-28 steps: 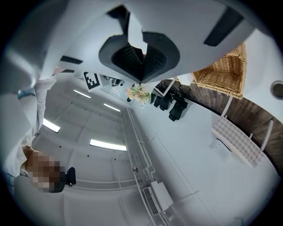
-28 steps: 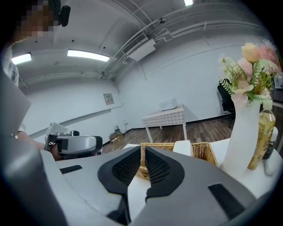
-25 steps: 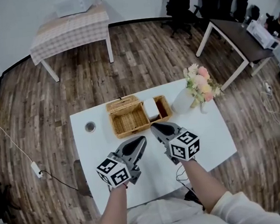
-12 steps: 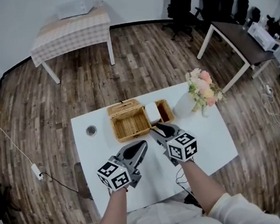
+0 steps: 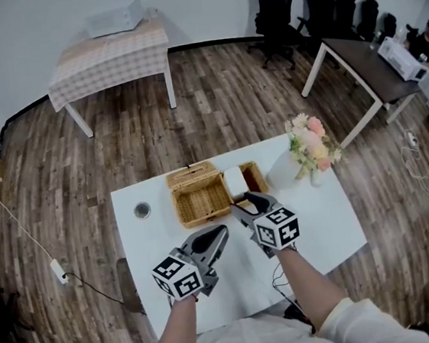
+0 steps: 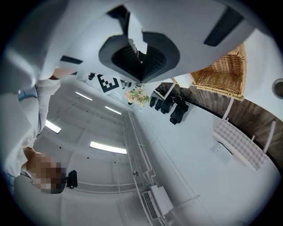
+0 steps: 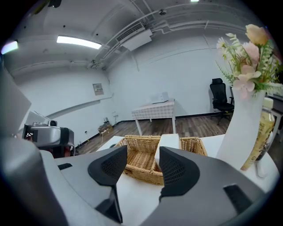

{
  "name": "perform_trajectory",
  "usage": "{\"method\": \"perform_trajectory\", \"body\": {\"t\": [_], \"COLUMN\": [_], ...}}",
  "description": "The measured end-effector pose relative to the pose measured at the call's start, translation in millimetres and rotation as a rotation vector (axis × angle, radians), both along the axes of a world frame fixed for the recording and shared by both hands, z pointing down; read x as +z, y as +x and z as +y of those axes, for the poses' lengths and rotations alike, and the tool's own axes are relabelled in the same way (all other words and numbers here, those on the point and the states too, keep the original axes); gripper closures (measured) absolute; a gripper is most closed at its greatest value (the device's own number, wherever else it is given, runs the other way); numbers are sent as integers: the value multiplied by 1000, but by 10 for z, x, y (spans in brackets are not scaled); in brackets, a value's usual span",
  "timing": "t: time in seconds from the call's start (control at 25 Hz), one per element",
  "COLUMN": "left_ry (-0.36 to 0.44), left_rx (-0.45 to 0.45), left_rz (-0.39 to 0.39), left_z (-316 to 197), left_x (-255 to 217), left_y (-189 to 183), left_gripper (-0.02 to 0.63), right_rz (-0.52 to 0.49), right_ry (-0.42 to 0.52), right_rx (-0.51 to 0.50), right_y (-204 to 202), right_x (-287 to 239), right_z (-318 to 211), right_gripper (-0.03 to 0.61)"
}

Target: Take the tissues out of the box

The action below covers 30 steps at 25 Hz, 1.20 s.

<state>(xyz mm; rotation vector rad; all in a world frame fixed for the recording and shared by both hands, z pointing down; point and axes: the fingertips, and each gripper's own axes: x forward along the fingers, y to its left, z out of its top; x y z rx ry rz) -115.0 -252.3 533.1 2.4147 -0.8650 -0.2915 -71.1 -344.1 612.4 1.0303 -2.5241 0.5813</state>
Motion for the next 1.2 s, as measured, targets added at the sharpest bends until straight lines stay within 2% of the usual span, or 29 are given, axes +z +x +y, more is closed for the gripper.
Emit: {"method": "perform_trajectory", "body": {"t": [0.56,1.2], "left_ry": [-27,-57], "left_rx": [8,19], "left_rz": [-7,-27], "left_z": [6,-12], "left_x": [103,223], "left_y": [-54,-140], "left_gripper": [614,614], "right_rz": [127,186], "right_ry": [-28,-72], "right_rx": [126,153], "right_y": [133,77], "right_x": [312,579], "right_z": [-335,-598], "right_gripper": [307,279]}}
